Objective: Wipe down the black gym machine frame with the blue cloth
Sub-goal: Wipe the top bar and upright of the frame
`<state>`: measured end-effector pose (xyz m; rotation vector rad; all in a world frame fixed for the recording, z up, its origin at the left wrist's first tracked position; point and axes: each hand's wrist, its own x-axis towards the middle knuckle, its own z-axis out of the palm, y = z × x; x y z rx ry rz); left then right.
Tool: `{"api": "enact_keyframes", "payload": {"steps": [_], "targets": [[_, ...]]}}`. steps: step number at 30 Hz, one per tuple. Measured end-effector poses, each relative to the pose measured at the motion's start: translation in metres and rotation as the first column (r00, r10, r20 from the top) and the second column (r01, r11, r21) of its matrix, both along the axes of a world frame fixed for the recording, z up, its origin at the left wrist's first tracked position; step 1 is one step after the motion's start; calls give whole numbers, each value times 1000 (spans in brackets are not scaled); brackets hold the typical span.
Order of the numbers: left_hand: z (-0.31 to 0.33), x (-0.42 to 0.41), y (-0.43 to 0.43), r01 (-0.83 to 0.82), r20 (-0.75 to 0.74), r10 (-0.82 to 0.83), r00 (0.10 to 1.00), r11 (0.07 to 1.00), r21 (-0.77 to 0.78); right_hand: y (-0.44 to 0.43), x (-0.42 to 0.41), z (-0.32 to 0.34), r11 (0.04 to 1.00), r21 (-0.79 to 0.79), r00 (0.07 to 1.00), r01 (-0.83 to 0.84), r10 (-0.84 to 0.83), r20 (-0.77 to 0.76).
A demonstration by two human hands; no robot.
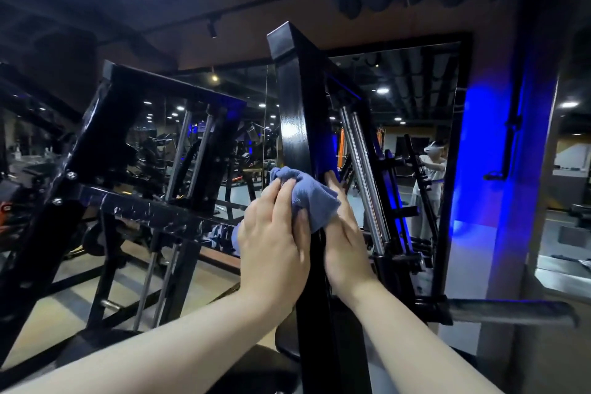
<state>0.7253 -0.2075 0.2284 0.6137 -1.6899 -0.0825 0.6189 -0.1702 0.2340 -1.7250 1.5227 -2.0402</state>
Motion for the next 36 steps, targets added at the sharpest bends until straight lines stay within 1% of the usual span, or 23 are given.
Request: {"api": "enact_keyframes", "payload": {"steps": [2,4,5,7,9,11,14,17,19,21,24,25,26,28,30,31,33,36], "targets": [[21,-5,-9,19,0,-19,1000,998,65,1,0,-1,998,-44,999,-44,45,21],[53,-11,-20,43,-23,-40,999,994,103,3,2,0,992,-84,991,-91,99,89],[67,-13,-25,50,-27,-48,999,993,111,3,3,0,991,-90,987,-97,108,119],[77,-16,-29,50,-13,-49,999,993,104,4,5,2,994,-77,990,-73,82,118],[65,-14,-25,47,4,-48,999,996,81,5,5,2,997,-58,993,-59,65,100],[36,-6,-15,29,24,-30,999,999,45,7,5,-1,998,-28,996,-55,57,66],[-12,8,-2,-56,92,64,994,995,-84,13,4,-21,999,41,998,-34,32,50],[-41,17,8,-94,163,119,979,983,-156,15,0,-44,1000,1,999,25,-25,-47],[-36,17,7,-94,172,123,977,981,-168,14,-2,-49,999,-11,998,39,-40,-49],[-12,11,5,-75,151,97,984,987,-143,14,-2,-48,998,-47,998,41,-43,-46],[35,-4,-3,-57,82,56,995,998,15,17,3,-47,997,-56,998,55,-56,-17],[42,-8,-5,-70,72,66,995,997,43,18,3,-47,997,-50,998,53,-54,-19],[44,-10,-5,-85,69,82,994,996,35,19,3,-49,998,-48,999,48,-49,-22],[30,-9,0,-90,73,91,993,996,-13,17,0,-50,997,-63,999,38,-39,-15],[1,-3,10,-89,100,93,991,995,-46,14,-3,-49,997,-74,999,26,-28,-23],[-15,1,15,-95,127,101,987,994,-52,15,-2,-48,998,-61,1000,14,-15,-25],[-49,9,24,-112,182,124,976,991,-72,17,-1,-53,999,-17,999,-33,33,26],[-88,21,36,-72,250,95,964,993,-98,27,-1,-80,999,16,999,36,-36,14]]}}
